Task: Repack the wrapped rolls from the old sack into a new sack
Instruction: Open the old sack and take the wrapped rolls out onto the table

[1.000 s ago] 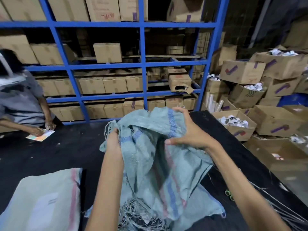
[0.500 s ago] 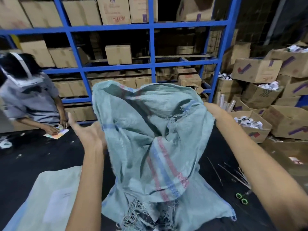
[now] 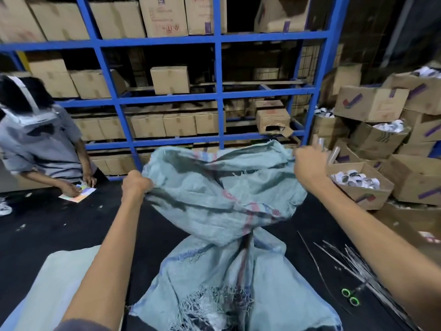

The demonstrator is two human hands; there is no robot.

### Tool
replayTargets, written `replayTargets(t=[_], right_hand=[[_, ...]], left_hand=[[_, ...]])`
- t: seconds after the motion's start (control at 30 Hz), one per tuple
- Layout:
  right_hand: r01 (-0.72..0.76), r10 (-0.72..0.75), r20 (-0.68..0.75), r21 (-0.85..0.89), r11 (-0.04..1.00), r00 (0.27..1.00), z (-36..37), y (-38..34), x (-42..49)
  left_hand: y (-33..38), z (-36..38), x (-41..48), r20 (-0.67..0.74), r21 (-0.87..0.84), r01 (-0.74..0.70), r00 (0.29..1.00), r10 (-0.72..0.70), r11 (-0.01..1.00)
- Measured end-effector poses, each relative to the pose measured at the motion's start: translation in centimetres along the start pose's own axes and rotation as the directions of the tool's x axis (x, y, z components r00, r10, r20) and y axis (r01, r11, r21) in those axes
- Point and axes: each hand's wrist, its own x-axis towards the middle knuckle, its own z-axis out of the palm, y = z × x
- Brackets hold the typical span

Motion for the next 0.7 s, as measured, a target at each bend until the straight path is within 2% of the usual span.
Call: replayTargets(t=[0.03,0.07,0.1,0.13,0.17,0.2,0.23,0.27,0.3,0.33,0.37,0.4,0.43,0.47,0.5,0.53,0.57,0.6,0.67,0.7], right_hand=[[-0.071,0.07,0.108,0.011,0.997,0.992,0.4,-0.3,-0.1],[-0.173,0.139,0.23,0.134,0.976,0.963,1.0,-0.4,0.1],[-0.34,0.194,0.378,0.369,0.865,0.905,1.3,-0.6,0.5],[-0.536,0.175,0.557,0.592,0.601,0.812,1.3,-1.2,0.9],[-0.7,0.069,0.705,0.678,0.224,0.706,1.3,-1.9,0.9],[-0.777,-0.066,0.775,0.623,-0.09,0.629,1.0,-2.5,0.7],[-0.781,-0.158,0.774,0.565,-0.264,0.613,0.2,-2.8,0.4],[-0.761,-0.194,0.75,0.552,-0.342,0.632,-0.4,-2.5,0.5],[-0.744,-0.238,0.716,0.561,-0.364,0.656,-1.3,-1.7,0.5],[-0.729,-0.308,0.664,0.584,-0.356,0.682,-1.9,-0.9,0.7],[-0.739,-0.401,0.621,0.584,-0.336,0.673,-2.4,0.4,0.8],[-0.76,-0.491,0.597,0.595,-0.26,0.635,-2.9,1.4,1.0],[-0.758,-0.531,0.606,0.643,-0.111,0.592,-3.0,2.3,1.2],[-0.672,-0.517,0.638,0.725,0.153,0.571,-2.4,3.3,1.6],[-0.467,-0.461,0.655,0.753,0.464,0.598,-1.5,3.7,2.1],[-0.198,-0.413,0.608,0.692,0.694,0.678,-0.7,3.9,2.2],[0.049,-0.401,0.527,0.56,0.827,0.75,0.2,3.8,2.3],[0.179,-0.372,0.472,0.403,0.897,0.799,1.4,3.8,2.6],[0.209,-0.257,0.368,0.167,0.964,0.893,2.3,3.3,1.6],[0.188,-0.216,0.31,0.118,0.975,0.926,3.0,3.1,0.8]], left_hand=[[0.2,0.4,0.5,0.206,-0.102,0.078,0.977,-0.055,0.992],[0.3,0.7,0.5,0.382,-0.245,0.189,0.92,-0.085,0.951],[0.2,1.3,0.6,0.491,-0.377,0.285,0.868,-0.071,0.881],[0.2,2.1,0.4,0.583,-0.486,0.379,0.812,-0.031,0.787],[0.5,2.7,0.3,0.657,-0.544,0.458,0.754,0.017,0.703],[0.4,3.3,0.0,0.687,-0.55,0.475,0.725,0.049,0.687],[0.4,3.8,0.1,0.693,-0.532,0.434,0.717,0.08,0.727],[0.1,4.4,0.4,0.678,-0.447,0.336,0.732,0.069,0.829],[-0.1,4.6,0.2,0.61,-0.273,0.15,0.79,0.05,0.95],[-0.8,4.8,0.7,0.518,0.016,-0.088,0.853,0.067,0.996],[-1.7,4.8,0.7,0.442,0.347,-0.293,0.889,0.12,0.891],[-2.3,4.6,0.6,0.381,0.617,-0.398,0.906,0.184,0.679],[-3.3,4.5,0.7,0.335,0.747,-0.409,0.913,0.234,0.525],[-3.7,4.3,0.8,0.321,0.785,-0.415,0.907,0.272,0.46],[-4.1,4.2,0.9,0.314,0.771,-0.422,0.903,0.293,0.476],[-4.4,4.0,1.0,0.302,0.754,-0.431,0.897,0.322,0.495],[-4.5,4.0,0.9,0.268,0.758,-0.41,0.905,0.331,0.507],[-4.6,3.9,0.8,0.218,0.768,-0.376,0.915,0.34,0.519],[-5.1,3.6,0.8,0.127,0.782,-0.322,0.921,0.369,0.534],[-5.3,3.3,0.5,0.121,0.739,-0.317,0.93,0.346,0.595]])
